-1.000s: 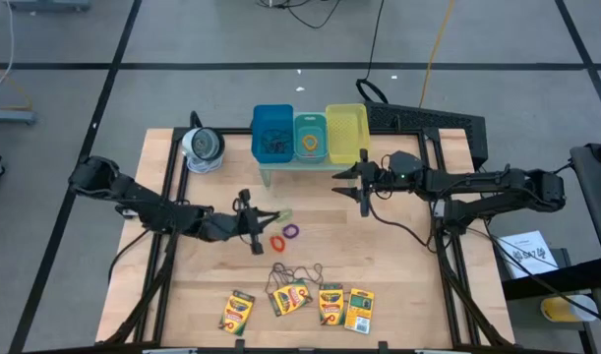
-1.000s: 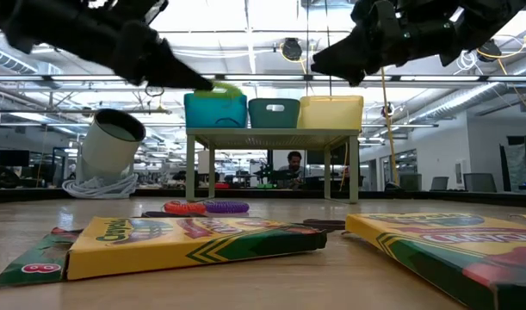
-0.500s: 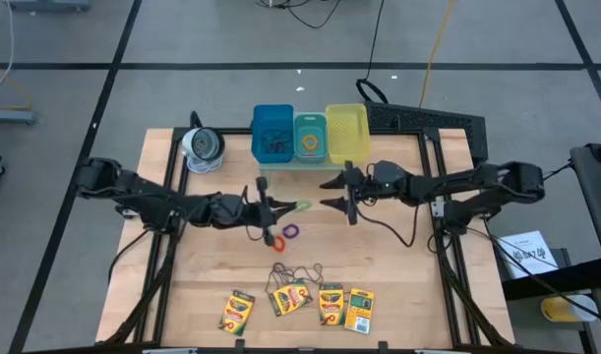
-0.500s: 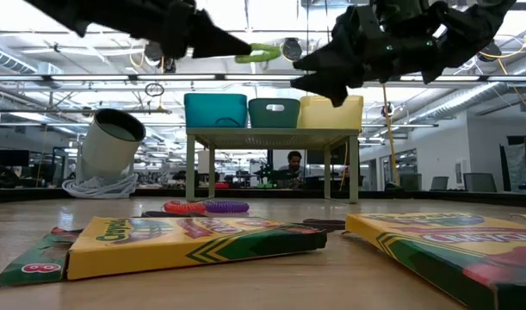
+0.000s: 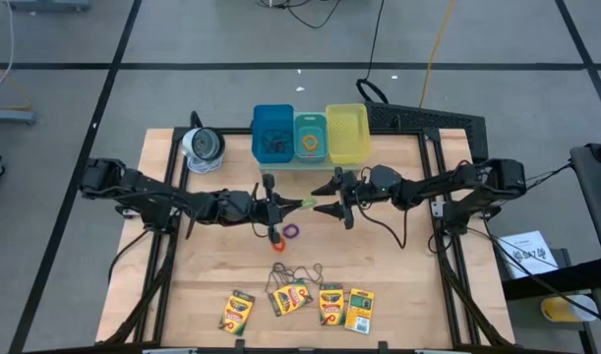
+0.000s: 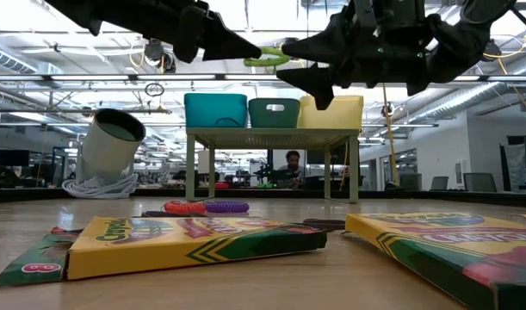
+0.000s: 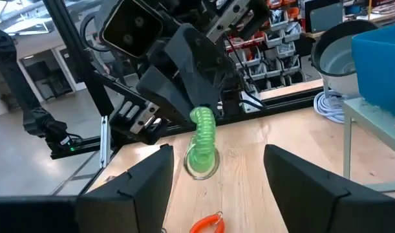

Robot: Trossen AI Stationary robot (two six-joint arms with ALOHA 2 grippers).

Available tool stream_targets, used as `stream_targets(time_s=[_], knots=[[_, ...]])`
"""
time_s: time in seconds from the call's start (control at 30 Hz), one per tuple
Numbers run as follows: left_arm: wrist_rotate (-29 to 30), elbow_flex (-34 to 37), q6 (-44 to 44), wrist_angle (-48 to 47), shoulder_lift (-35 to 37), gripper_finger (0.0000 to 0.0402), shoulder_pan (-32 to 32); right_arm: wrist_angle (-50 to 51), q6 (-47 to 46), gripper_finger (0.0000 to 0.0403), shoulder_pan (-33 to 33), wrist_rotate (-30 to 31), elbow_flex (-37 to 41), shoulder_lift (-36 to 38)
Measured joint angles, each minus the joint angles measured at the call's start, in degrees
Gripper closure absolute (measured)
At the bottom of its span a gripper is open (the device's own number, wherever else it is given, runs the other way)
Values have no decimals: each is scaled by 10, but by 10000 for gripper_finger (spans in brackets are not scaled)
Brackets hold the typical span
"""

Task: Pick & Place Office Desk Supplies
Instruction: Put the green spring keychain into the green bin on the shelf

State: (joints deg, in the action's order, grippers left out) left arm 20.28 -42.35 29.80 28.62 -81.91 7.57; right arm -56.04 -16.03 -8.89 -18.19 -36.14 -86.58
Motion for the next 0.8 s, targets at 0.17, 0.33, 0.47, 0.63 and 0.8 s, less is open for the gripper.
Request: stream_targets(time_s=[0.17, 0.33, 0.47, 0.63, 0.8], knots=[[-1, 0, -1, 0, 0, 376, 0, -11, 2, 195, 0, 0, -1, -14], [-1, 0, -2, -2, 0, 394, 0, -16, 2, 235, 0, 0, -1, -13], [-1, 0, -3, -1, 0, 380, 0, -24, 2, 276, 0, 0, -1, -13], [1, 0, -5, -1, 0, 371, 0, -25, 6, 331, 0, 1, -1, -13], [1, 0, -6, -1, 0, 381, 0, -24, 24, 384, 0, 1, -1, -13]])
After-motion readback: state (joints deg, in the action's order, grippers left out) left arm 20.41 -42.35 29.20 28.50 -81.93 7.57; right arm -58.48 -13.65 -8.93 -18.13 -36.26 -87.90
